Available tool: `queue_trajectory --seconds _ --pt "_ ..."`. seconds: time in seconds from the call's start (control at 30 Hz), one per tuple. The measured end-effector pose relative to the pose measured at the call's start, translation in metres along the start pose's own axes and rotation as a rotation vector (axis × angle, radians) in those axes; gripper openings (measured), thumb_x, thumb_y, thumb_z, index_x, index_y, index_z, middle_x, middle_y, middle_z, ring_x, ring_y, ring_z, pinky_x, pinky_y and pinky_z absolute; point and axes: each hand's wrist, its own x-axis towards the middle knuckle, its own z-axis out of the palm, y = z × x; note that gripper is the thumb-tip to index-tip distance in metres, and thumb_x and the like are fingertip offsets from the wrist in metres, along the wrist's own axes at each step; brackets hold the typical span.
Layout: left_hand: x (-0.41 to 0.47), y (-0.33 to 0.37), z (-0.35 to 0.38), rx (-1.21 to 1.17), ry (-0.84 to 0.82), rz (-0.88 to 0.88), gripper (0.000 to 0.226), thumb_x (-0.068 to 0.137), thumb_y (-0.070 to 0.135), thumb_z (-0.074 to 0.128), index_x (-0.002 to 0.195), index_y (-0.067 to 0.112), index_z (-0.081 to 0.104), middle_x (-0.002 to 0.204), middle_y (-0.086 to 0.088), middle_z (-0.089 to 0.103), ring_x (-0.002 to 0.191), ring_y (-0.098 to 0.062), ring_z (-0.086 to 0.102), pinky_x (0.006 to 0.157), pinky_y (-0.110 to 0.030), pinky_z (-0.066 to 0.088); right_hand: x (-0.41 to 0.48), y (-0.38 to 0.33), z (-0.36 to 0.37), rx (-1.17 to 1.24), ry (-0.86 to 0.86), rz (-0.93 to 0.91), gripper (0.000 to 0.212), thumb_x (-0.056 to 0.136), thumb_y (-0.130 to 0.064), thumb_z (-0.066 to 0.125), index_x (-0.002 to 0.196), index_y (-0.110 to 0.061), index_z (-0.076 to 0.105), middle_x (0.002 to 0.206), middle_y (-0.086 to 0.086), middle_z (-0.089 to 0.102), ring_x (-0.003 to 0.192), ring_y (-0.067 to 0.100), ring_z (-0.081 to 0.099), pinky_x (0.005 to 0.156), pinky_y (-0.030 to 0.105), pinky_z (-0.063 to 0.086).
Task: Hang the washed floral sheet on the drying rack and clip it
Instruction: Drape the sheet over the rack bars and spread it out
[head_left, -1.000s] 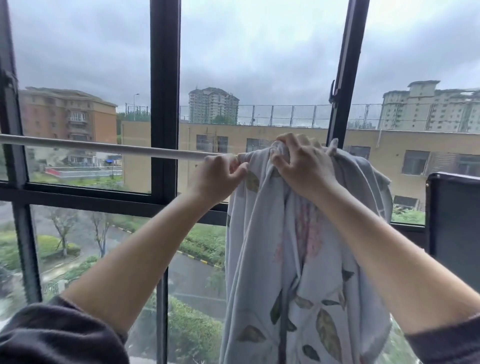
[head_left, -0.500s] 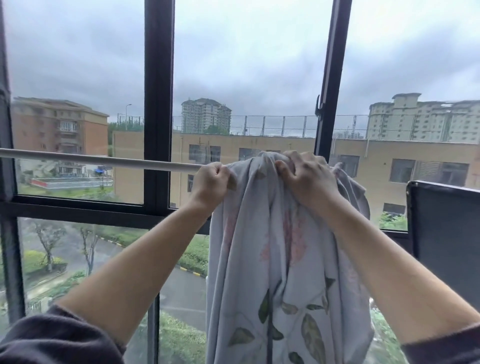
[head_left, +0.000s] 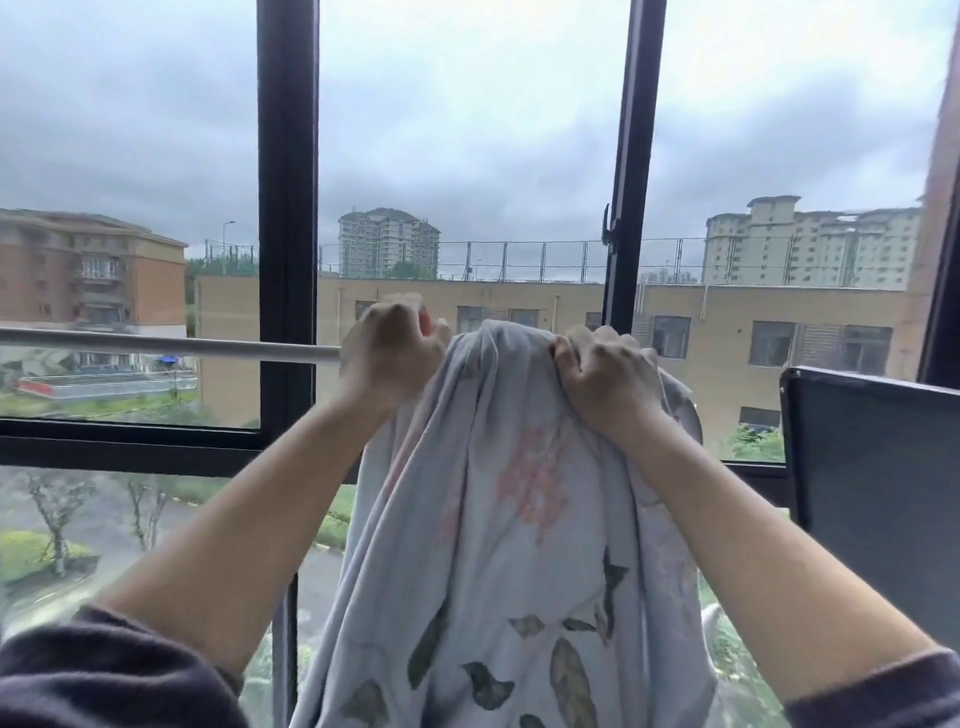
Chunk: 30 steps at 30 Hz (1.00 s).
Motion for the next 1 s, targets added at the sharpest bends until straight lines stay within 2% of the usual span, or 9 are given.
queue_trajectory --seconds 0.1,0.2,0.33,0.4,0.57,0.7,0.77,0.87,1.0 --pt "-0.006 0.021 0.011 -0.142 -0.075 0.171 0.019 0.088 0.035 0.05 0.092 0.017 0.055 0.1 -0.002 0.058 0.089 -0.02 0.055 0.082 -0.039 0.047 0.002 0.013 0.001 0.173 0.01 -0.061 0.033 0.1 -0.036 0.031 0.106 -0.019 0.058 0.108 0.012 0.06 0.103 0.031 0.054 0.089 0.038 0.038" --pt "-0.009 0.045 0.026 -0.154 -0.159 0.235 0.031 0.089 0.036 0.05 0.115 0.017 0.053 0.112 -0.005 0.055 0.1 -0.024 0.055 0.092 -0.041 0.044 -0.002 0.033 -0.005 0.408 0.154 -0.045 0.021 0.097 -0.018 0.044 0.106 -0.011 0.061 0.108 0.008 0.063 0.095 0.021 0.057 0.078 0.023 0.038" --pt "-0.012 0.063 0.048 -0.042 -0.13 0.389 0.032 0.09 0.037 0.047 0.116 0.02 0.054 0.118 -0.003 0.054 0.109 -0.023 0.05 0.092 -0.039 0.038 -0.019 0.055 -0.007 0.197 0.253 0.055 0.02 0.093 -0.031 0.047 0.098 -0.017 0.06 0.102 0.003 0.059 0.095 0.019 0.053 0.083 0.031 0.038" --pt "-0.013 0.066 0.056 -0.009 -0.118 0.405 0.033 0.09 0.04 0.045 0.116 0.021 0.052 0.115 -0.002 0.056 0.106 -0.023 0.05 0.089 -0.039 0.04 -0.03 0.062 -0.011 0.114 0.285 0.114 0.021 0.091 -0.038 0.048 0.095 -0.019 0.057 0.096 0.0 0.055 0.09 0.019 0.051 0.077 0.03 0.034" --pt "-0.016 0.062 0.061 0.06 -0.043 0.402 0.036 0.088 0.041 0.044 0.115 0.019 0.051 0.11 -0.006 0.057 0.1 -0.026 0.051 0.085 -0.042 0.04 -0.038 0.064 -0.018 0.187 0.146 0.214 0.019 0.096 -0.028 0.043 0.079 -0.019 0.046 0.07 0.001 0.056 0.069 0.027 0.053 0.059 0.03 0.035" --pt "-0.016 0.062 0.06 0.047 -0.041 0.399 0.032 0.087 0.04 0.044 0.11 0.02 0.051 0.103 -0.006 0.057 0.095 -0.026 0.052 0.079 -0.04 0.04 -0.011 0.046 -0.045 0.626 0.165 0.216 0.033 0.099 -0.017 0.041 0.066 -0.022 0.043 0.057 -0.004 0.044 0.052 0.012 0.041 0.046 0.021 0.033" --pt "-0.016 0.062 0.056 0.028 -0.056 0.402 0.035 0.085 0.042 0.042 0.11 0.02 0.052 0.103 -0.006 0.058 0.095 -0.027 0.052 0.079 -0.04 0.04 0.004 0.035 -0.054 0.763 0.12 0.209 0.03 0.099 -0.018 0.04 0.071 -0.021 0.049 0.06 -0.004 0.046 0.053 0.01 0.043 0.05 0.019 0.036" --pt "-0.01 0.061 0.052 -0.038 -0.125 0.353 0.033 0.086 0.039 0.049 0.114 0.021 0.051 0.109 -0.005 0.059 0.102 -0.026 0.051 0.085 -0.041 0.042 0.013 0.017 -0.054 0.851 0.001 0.079 0.028 0.097 -0.011 0.042 0.072 -0.018 0.051 0.06 -0.006 0.05 0.054 0.002 0.047 0.057 0.016 0.039" --pt "0.007 0.066 0.048 -0.179 -0.221 0.378 0.045 0.083 0.041 0.054 0.126 0.03 0.048 0.118 0.001 0.06 0.107 -0.022 0.056 0.087 -0.038 0.042 0.011 0.014 -0.046 0.948 -0.08 -0.024 0.035 0.097 -0.004 0.041 0.067 -0.019 0.052 0.05 -0.018 0.056 0.051 -0.009 0.049 0.054 0.007 0.037"
